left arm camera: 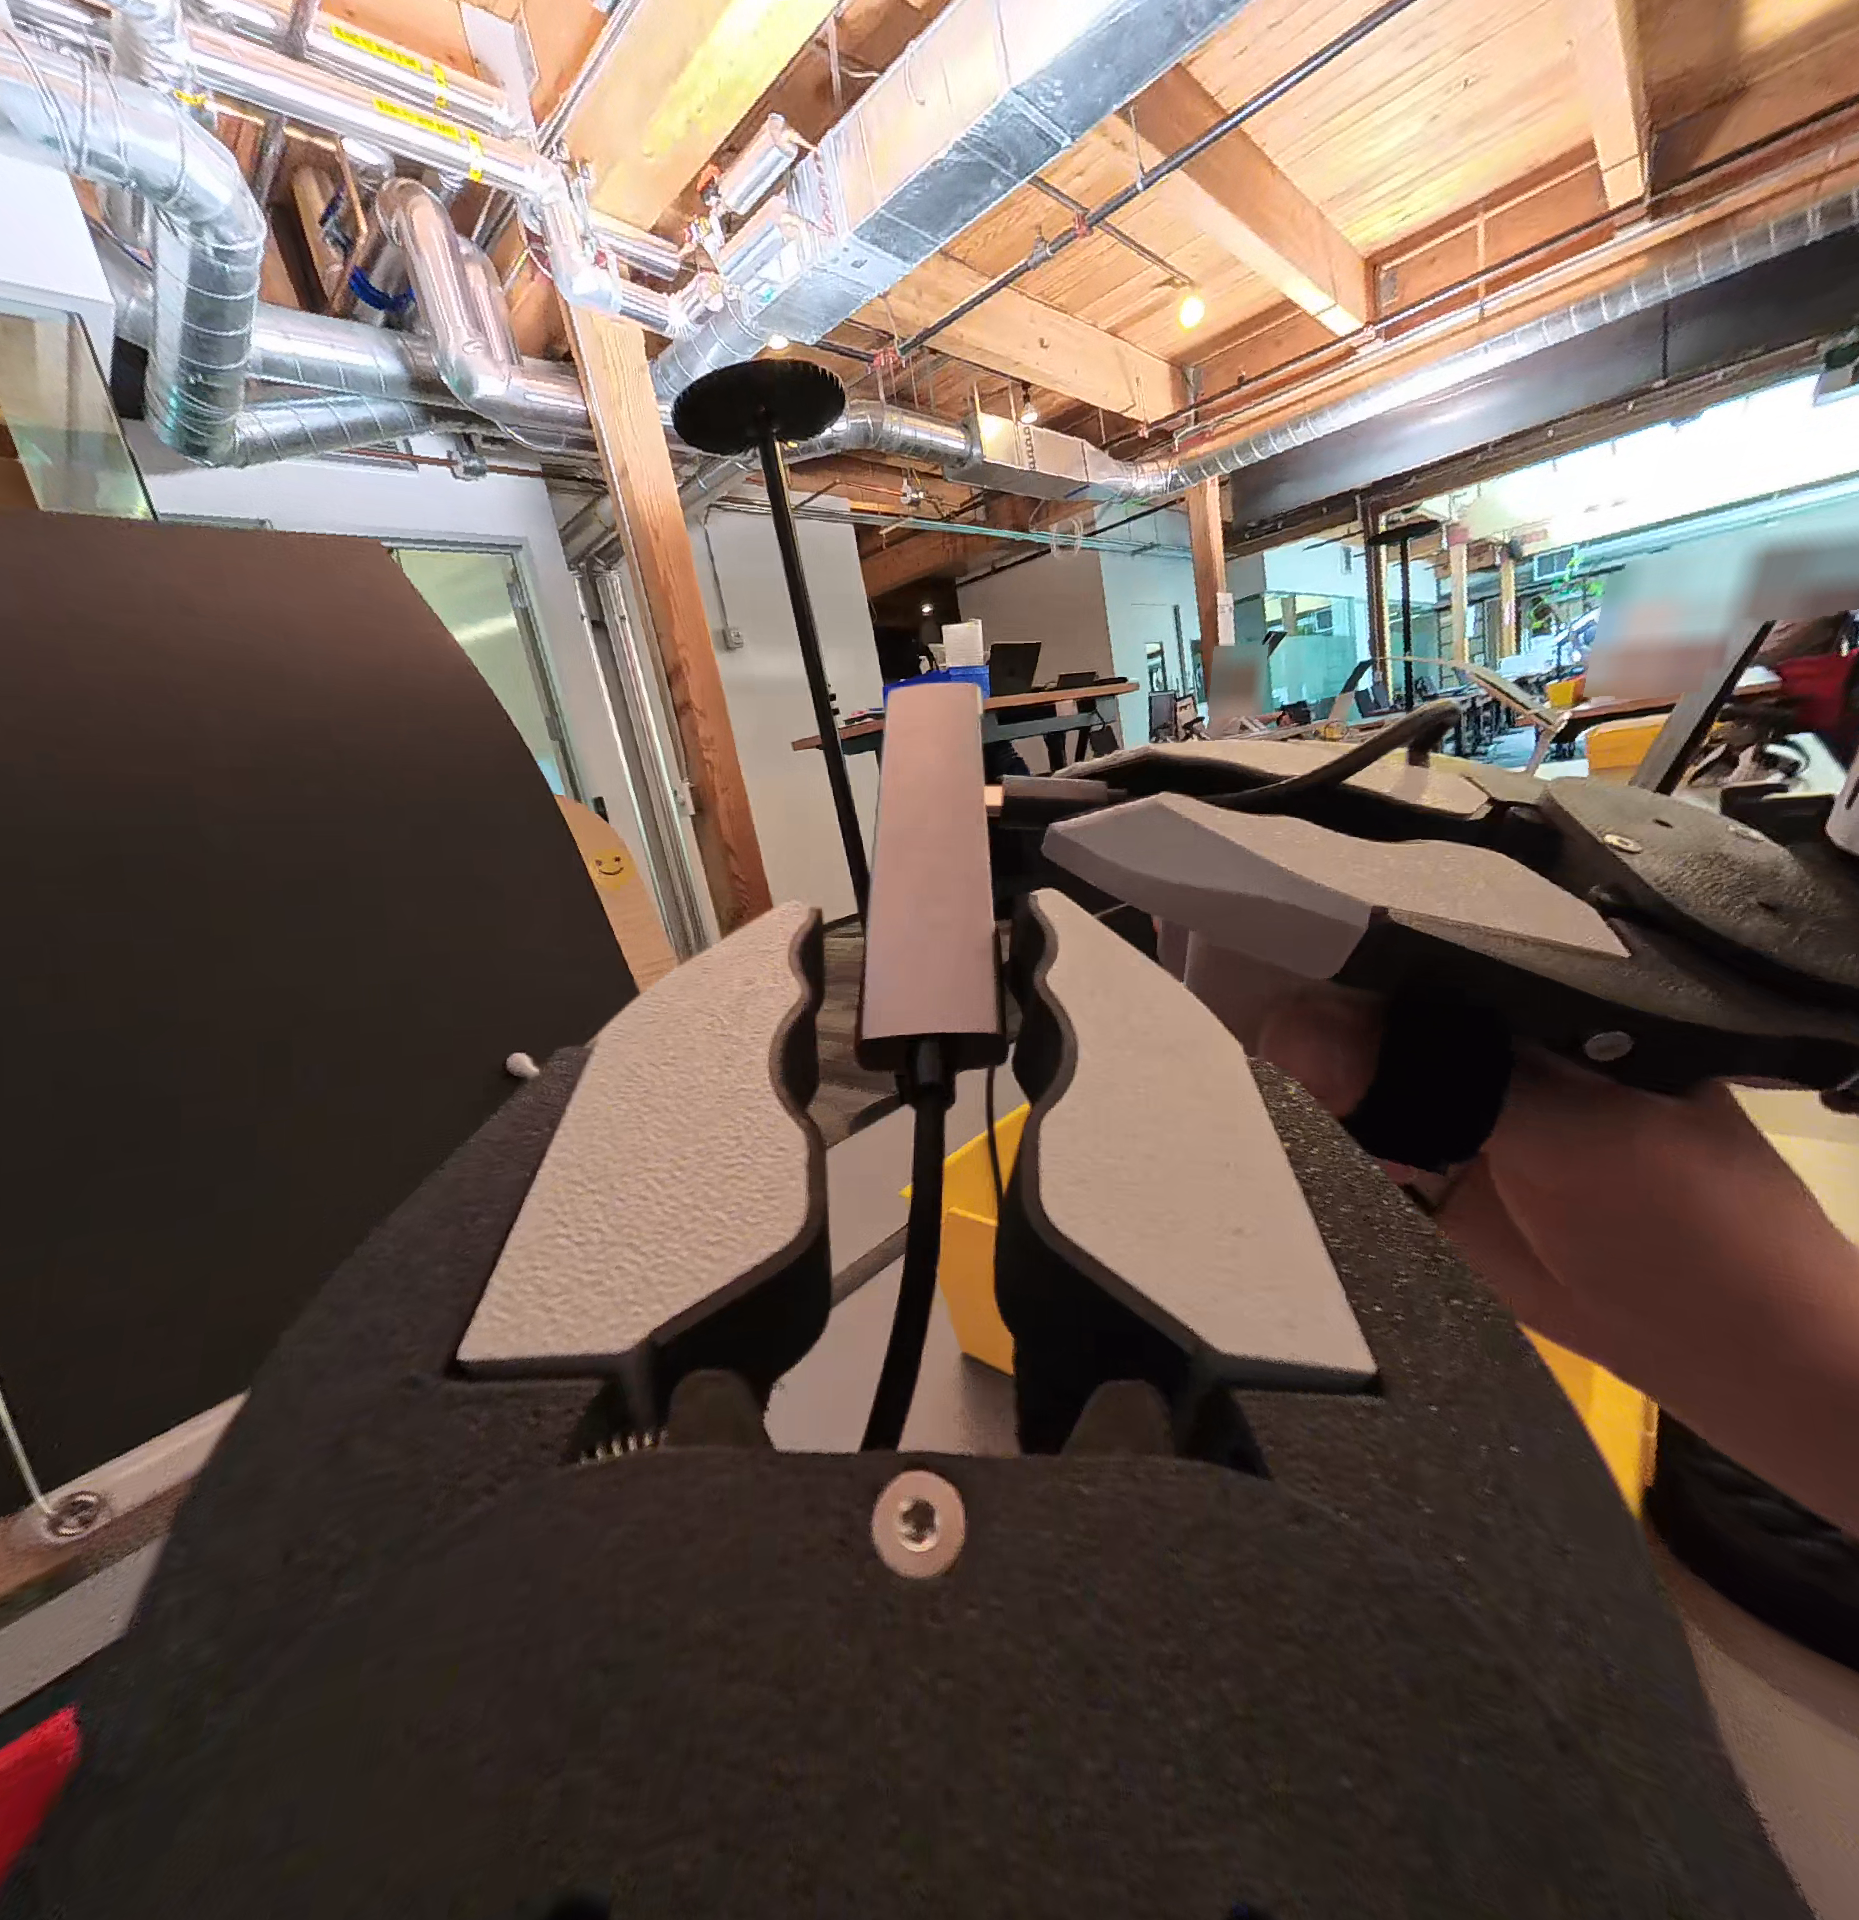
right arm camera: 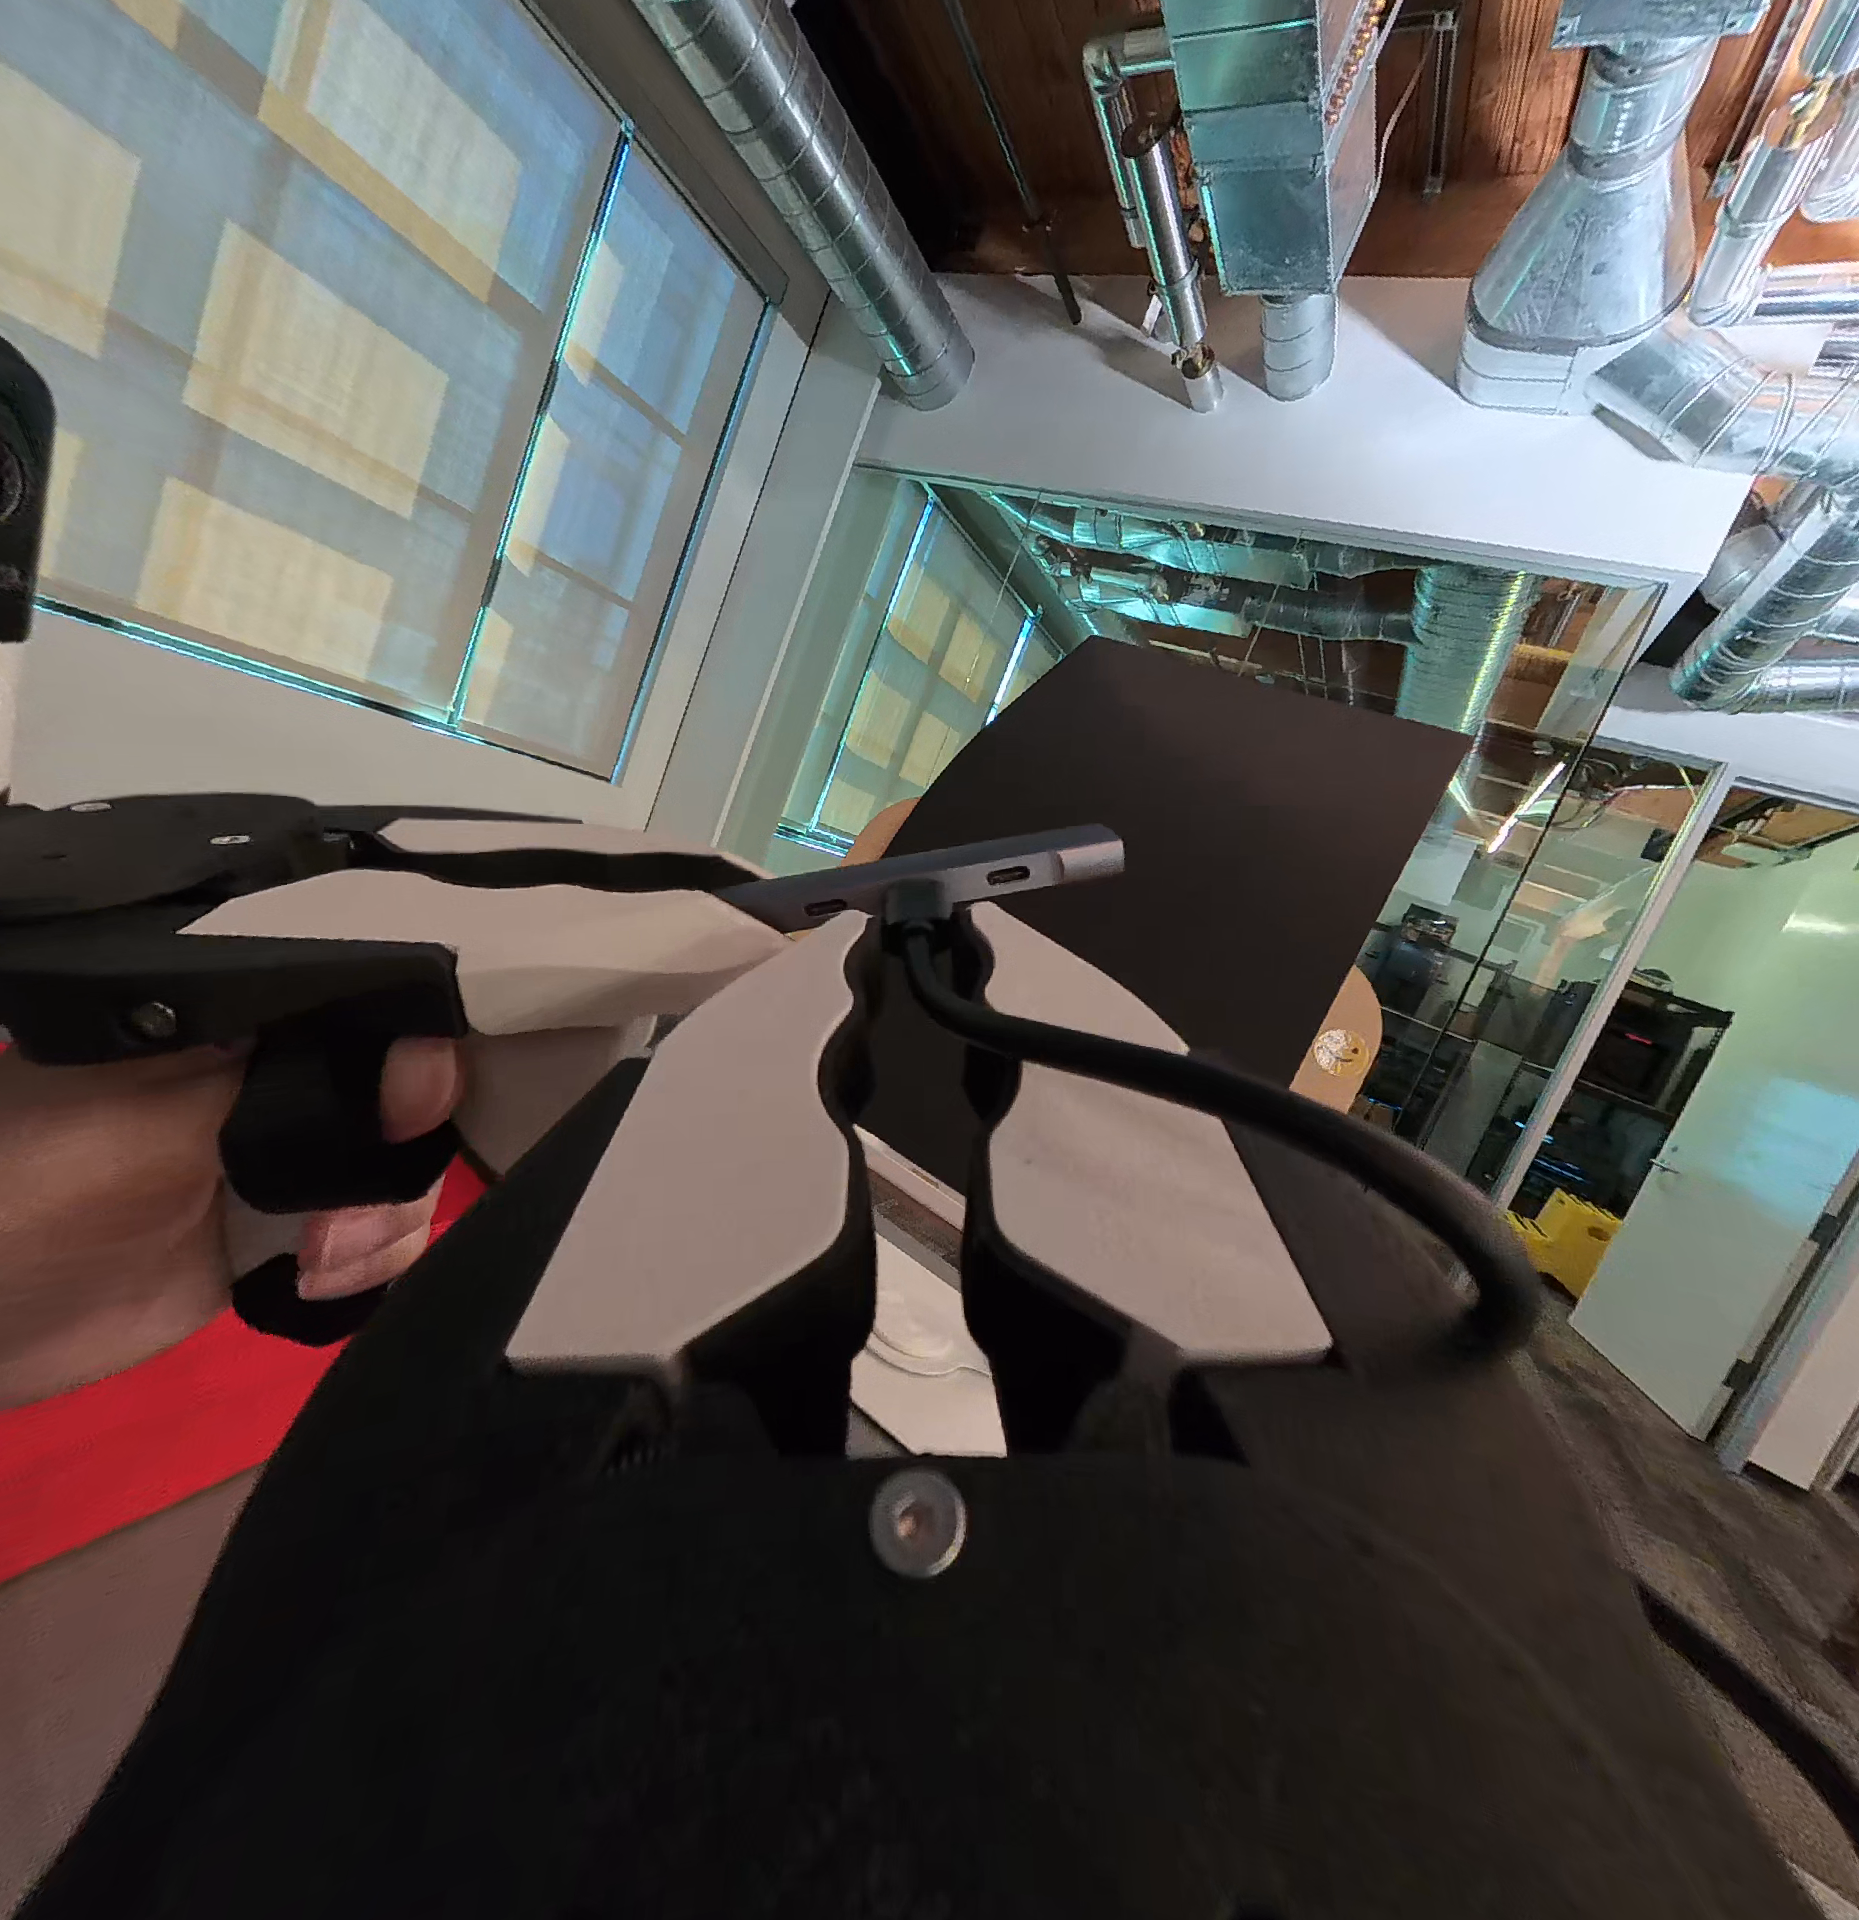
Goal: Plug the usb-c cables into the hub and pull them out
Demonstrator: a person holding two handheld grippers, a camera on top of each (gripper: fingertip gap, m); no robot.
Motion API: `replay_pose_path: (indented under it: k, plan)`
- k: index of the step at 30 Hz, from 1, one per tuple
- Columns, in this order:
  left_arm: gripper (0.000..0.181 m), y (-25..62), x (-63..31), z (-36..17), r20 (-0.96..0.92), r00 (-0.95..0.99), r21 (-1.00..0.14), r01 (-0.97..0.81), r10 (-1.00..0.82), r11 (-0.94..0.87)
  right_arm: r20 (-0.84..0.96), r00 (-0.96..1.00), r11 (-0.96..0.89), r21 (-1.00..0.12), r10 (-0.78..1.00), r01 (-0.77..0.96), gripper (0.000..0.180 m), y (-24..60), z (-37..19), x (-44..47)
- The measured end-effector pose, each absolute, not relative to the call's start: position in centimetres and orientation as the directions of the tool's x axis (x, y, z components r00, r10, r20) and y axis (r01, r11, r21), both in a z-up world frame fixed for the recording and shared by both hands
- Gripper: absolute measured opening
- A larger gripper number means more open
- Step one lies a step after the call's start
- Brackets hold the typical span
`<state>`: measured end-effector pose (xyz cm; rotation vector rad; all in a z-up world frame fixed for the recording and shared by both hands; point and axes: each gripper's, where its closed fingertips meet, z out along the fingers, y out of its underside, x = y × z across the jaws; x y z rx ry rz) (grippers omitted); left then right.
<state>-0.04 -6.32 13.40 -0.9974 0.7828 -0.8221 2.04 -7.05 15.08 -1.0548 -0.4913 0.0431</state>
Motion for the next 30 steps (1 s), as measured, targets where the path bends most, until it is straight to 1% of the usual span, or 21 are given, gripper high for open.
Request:
replay_pose_path:
  k: [5,7,11,17,21,30]
  plan:
    - [0.026,-6.2,0.0,13.5,-0.117,0.471,-0.924,0.271,-0.875,0.269,0.375,0.890,0.516,-0.833,0.261,0.200,0.013,-7.1,14.9,1.7]
    - [0.026,-6.3,0.0,13.5,-0.097,0.455,-0.922,0.293,-0.885,0.253,0.374,0.889,0.518,-0.832,0.263,0.197,0.013,-7.1,14.9,1.7]
    - [0.025,-6.4,-0.2,13.7,-0.117,0.451,-0.906,0.316,-0.885,0.281,0.368,0.883,0.508,-0.842,0.292,0.182,0.013,-6.9,14.7,1.6]
    - [0.025,-6.6,-0.4,13.6,-0.254,0.448,-0.910,0.189,-0.857,0.369,0.391,0.865,0.521,-0.833,0.316,0.186,0.013,-6.9,14.5,1.5]
    - [0.025,-6.8,-0.7,13.5,-0.235,0.390,-0.925,0.193,-0.890,0.328,0.394,0.860,0.523,-0.832,0.323,0.185,0.013,-7.0,14.4,1.2]
    - [0.025,-7.3,-0.7,13.5,-0.262,0.375,-0.925,0.164,-0.889,0.342,0.394,0.860,0.528,-0.830,0.325,0.181,0.014,-7.4,14.6,1.2]
